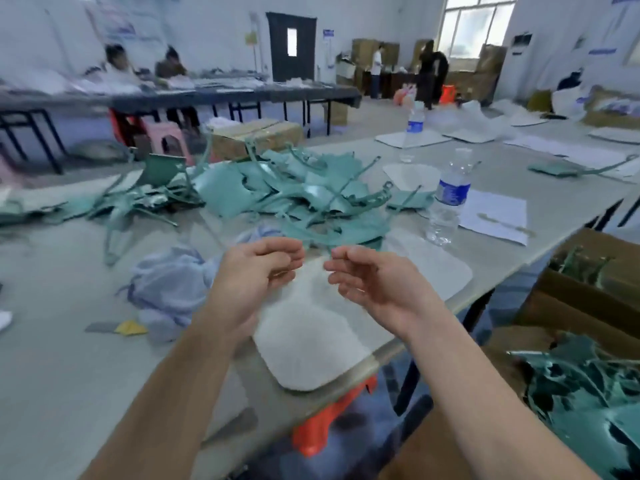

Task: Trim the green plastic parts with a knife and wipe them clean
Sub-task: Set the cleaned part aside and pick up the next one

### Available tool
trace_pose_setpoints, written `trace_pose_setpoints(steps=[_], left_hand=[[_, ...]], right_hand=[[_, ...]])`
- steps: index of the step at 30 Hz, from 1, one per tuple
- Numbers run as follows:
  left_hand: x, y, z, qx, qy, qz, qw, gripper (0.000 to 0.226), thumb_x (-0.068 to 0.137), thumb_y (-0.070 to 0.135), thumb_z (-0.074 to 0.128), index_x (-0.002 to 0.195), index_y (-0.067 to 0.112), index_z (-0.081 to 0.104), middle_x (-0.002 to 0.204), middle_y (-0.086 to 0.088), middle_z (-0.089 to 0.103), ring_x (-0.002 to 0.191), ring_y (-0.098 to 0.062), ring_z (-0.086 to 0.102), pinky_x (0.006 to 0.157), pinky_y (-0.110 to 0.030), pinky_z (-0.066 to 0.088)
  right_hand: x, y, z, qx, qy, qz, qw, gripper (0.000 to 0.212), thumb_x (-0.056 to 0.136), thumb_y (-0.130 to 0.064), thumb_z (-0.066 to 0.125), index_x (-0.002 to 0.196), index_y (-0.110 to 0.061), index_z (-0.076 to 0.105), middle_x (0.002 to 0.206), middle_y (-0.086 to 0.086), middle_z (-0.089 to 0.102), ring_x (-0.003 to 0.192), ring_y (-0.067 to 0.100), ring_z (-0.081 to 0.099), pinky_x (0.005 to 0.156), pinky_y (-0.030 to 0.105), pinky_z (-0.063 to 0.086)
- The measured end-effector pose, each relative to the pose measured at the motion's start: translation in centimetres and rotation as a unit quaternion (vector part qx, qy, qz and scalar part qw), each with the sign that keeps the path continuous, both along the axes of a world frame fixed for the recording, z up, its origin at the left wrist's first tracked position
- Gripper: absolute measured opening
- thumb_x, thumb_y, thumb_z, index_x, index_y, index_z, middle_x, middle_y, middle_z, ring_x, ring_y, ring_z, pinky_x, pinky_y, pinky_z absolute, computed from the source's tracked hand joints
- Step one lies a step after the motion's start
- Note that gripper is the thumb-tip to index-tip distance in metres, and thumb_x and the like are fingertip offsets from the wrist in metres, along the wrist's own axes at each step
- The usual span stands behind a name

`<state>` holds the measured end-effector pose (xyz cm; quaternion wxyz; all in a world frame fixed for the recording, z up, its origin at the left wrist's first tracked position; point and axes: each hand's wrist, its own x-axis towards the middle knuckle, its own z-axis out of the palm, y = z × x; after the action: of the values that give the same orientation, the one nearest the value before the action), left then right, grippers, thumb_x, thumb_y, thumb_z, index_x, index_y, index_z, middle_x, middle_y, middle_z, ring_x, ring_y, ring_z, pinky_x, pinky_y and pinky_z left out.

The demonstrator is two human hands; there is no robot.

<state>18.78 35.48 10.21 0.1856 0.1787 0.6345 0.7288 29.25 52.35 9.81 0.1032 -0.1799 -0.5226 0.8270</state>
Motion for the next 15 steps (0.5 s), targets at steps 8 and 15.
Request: trace_pose_setpoints(steps=[8, 15], left_hand=[[-11.8, -5.6, -1.1, -0.102, 0.067, 0.174, 0.977, 0.04, 0.086, 0.004, 0.065, 0.088, 0.041, 0.08, 0.08, -0.003, 0.073, 0.077, -0.02, 0.049, 0.063, -0.029, 0.041], [-18.9, -9.4, -3.2, -0.156, 0.08, 0.288, 0.941, 0.039, 0.084, 0.007, 0.064, 0.099, 0.041, 0.075, 0.096, -0.013, 0.075, 0.058, -0.031, 0.064, 0.061, -0.032, 0.047]], right_hand=[[-15.7, 5.9, -0.3, 0.499, -0.118, -0.123, 0.85, 0.068, 0.074, -0.054, 0.065, 0.138, -0.032, 0.057, 0.128, -0.01, 0.059, 0.123, 0.017, 0.056, 0.096, 0.036, 0.045], [-24.5, 15.4, -1.4, 0.564, -0.218, -0.149, 0.782, 0.09, 0.089, -0.058, 0.066, 0.158, -0.015, 0.028, 0.16, 0.013, 0.036, 0.144, 0.036, 0.036, 0.116, 0.047, 0.032]])
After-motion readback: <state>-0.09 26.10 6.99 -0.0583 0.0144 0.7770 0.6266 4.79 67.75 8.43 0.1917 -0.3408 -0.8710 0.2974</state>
